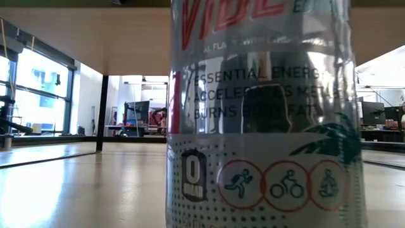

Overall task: Place canned beverage on shelf
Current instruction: Put the bottom white-pink soda can on the shelf

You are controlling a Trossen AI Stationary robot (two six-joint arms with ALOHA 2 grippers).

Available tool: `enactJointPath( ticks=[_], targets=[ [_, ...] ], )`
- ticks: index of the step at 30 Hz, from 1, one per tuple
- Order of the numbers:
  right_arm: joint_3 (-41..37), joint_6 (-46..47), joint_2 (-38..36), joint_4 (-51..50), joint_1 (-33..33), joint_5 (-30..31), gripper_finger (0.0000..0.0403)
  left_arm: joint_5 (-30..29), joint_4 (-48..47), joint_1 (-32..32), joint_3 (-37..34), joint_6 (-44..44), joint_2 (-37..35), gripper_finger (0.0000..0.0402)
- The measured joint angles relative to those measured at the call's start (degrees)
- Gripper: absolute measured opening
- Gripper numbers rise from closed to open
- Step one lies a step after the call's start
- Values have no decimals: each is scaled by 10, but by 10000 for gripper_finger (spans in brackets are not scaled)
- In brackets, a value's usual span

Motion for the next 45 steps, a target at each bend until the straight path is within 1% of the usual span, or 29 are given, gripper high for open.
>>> enactJointPath(
  ticks=[5,14,16,19,22,24,27,28,31,34,37,40,43,45],
  targets=[
    [0,-1,0,15,-1,-1,236,41,0,12,0,-5,0,324],
    [0,-15,0,25,-2,-9,236,34,4,12,0,-6,0,318],
    [0,-15,0,25,-2,-9,236,32,4,12,0,-6,0,305],
    [0,-16,0,24,-2,-8,236,33,4,11,0,-5,0,273],
    [0,-19,0,24,-2,-11,236,47,4,11,0,1,-1,243],
    [8,-20,0,13,2,-13,236,53,2,5,0,13,-4,241],
    [40,-19,0,-14,9,-13,236,44,-6,-10,0,51,-12,241],
    [56,-20,0,-30,13,-13,236,32,-12,-16,0,60,-16,241],
    [105,-31,0,-72,23,-11,236,-3,-35,-29,0,64,-36,241],
    [155,-54,0,-98,35,-9,236,-11,-63,-33,0,62,-53,241],
    [205,-85,0,-101,48,-8,236,-6,-82,-44,-1,70,-80,241],
    [250,-121,0,-102,62,-7,236,25,-110,-59,0,58,-120,241],
    [283,-143,0,-102,75,7,236,34,-138,-81,-1,58,-156,241],
    [298,-154,0,-104,83,18,236,38,-142,-101,-1,77,-186,241]
  ],
)
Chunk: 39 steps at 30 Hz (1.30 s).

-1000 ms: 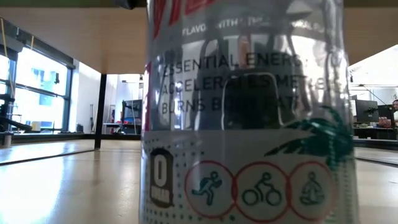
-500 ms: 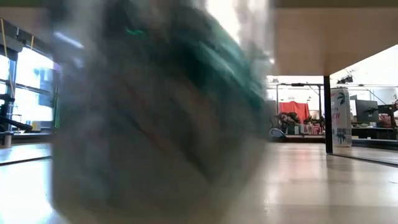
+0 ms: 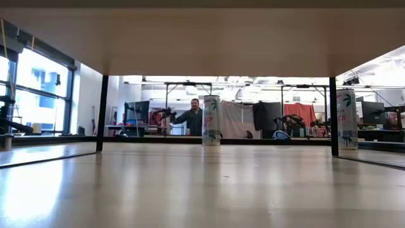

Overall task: Place canned beverage on shelf
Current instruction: Put the bottom white-pink soda can on the shelf

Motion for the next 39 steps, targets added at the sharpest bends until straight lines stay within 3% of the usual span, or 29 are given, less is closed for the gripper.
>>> enactJointPath(
  ticks=[6,9,13,17,20,24,26,29,36,39],
  targets=[
    [8,3,0,-1,15,22,236,-77,-77,-42,0,60,-106,241],
    [7,5,0,-7,16,22,236,-89,-129,-30,0,84,-163,241],
    [7,14,0,-9,12,23,236,-59,-249,20,1,60,-227,241],
    [7,19,0,-12,3,20,236,7,-321,94,0,48,-270,241],
    [14,-10,-6,-25,-2,30,236,93,-326,156,0,81,-282,241],
    [47,-52,-50,-56,-3,48,236,205,-352,240,0,98,-294,241],
    [54,-41,-75,-82,-8,47,236,224,-373,274,-4,99,-303,241],
    [53,-12,-97,-130,-18,33,236,240,-349,316,-43,109,-331,241],
    [52,-11,-109,-191,-42,33,236,385,-230,426,-175,102,-422,241],
    [52,2,-109,-213,-62,27,236,398,-213,459,-213,90,-441,241]
  ],
)
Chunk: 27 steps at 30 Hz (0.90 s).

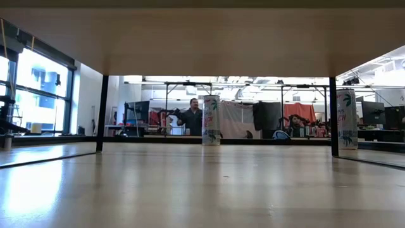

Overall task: Place canned beverage on shelf
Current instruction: Put the bottom white-pink soda can on the shelf

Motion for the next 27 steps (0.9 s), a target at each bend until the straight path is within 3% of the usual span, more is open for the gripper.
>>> enactJointPath(
  ticks=[6,14,27],
  targets=[
    [0,2,-17,-9,-46,-42,236,36,50,40,-47,-17,8,241],
    [0,2,-47,-11,-67,-54,236,39,67,39,-56,-24,4,241],
    [0,39,-49,-64,-77,-48,236,-47,70,-7,-56,-22,8,259]
  ],
)
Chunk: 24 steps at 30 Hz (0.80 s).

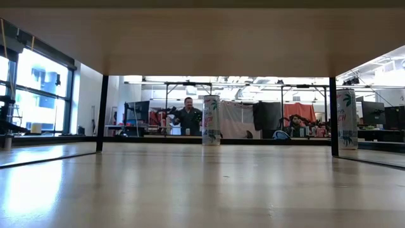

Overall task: Place canned beverage on shelf
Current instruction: Put the bottom white-pink soda can on the shelf

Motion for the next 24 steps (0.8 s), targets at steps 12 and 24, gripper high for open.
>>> enactJointPath(
  ticks=[12,24],
  targets=[
    [0,4,0,-2,-9,6,236,-7,35,-9,1,5,29,268],
    [0,15,0,-20,-9,4,236,-6,4,-9,25,8,17,291]
  ],
)
